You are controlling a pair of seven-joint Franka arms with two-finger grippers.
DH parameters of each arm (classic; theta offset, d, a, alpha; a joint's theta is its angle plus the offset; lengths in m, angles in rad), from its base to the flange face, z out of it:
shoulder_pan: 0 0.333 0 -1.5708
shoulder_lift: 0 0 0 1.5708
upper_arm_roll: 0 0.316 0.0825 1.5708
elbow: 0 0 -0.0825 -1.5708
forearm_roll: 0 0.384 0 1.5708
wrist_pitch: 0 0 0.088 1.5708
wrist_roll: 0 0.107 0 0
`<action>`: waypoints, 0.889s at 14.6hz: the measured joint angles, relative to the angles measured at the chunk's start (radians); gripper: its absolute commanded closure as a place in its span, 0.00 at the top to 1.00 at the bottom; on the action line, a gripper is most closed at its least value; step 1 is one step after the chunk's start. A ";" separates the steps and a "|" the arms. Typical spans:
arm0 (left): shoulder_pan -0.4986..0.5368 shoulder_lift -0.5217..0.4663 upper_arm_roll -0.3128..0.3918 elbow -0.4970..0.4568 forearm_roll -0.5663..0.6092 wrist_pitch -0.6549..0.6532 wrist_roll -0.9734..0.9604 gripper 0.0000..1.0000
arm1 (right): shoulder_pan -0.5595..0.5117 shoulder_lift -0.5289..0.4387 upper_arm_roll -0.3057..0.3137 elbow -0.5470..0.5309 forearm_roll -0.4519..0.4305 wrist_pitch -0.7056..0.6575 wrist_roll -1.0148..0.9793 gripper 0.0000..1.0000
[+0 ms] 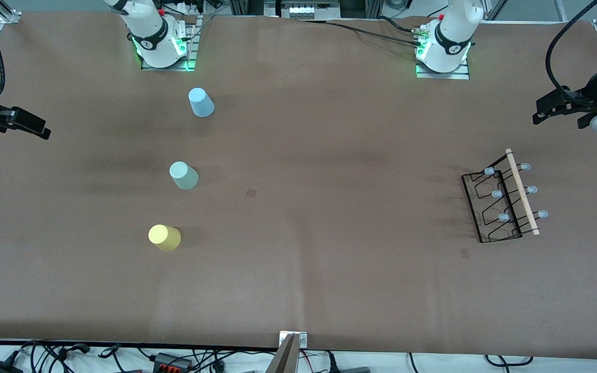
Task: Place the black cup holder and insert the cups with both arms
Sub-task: 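Lower the left gripper onto the holder's wooden handle and close it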
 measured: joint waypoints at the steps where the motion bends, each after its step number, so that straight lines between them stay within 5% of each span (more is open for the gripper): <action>1: 0.000 0.000 0.000 0.000 0.000 0.000 0.000 1.00 | 0.000 0.000 0.000 0.000 0.000 -0.001 0.000 1.00; 10: 0.000 0.001 0.000 0.000 0.000 -0.009 0.000 1.00 | 0.001 0.044 0.005 -0.003 0.002 -0.090 -0.028 1.00; 13: 0.014 0.019 0.004 0.002 0.002 -0.115 0.000 1.00 | 0.005 0.088 0.007 -0.076 0.006 -0.034 -0.069 1.00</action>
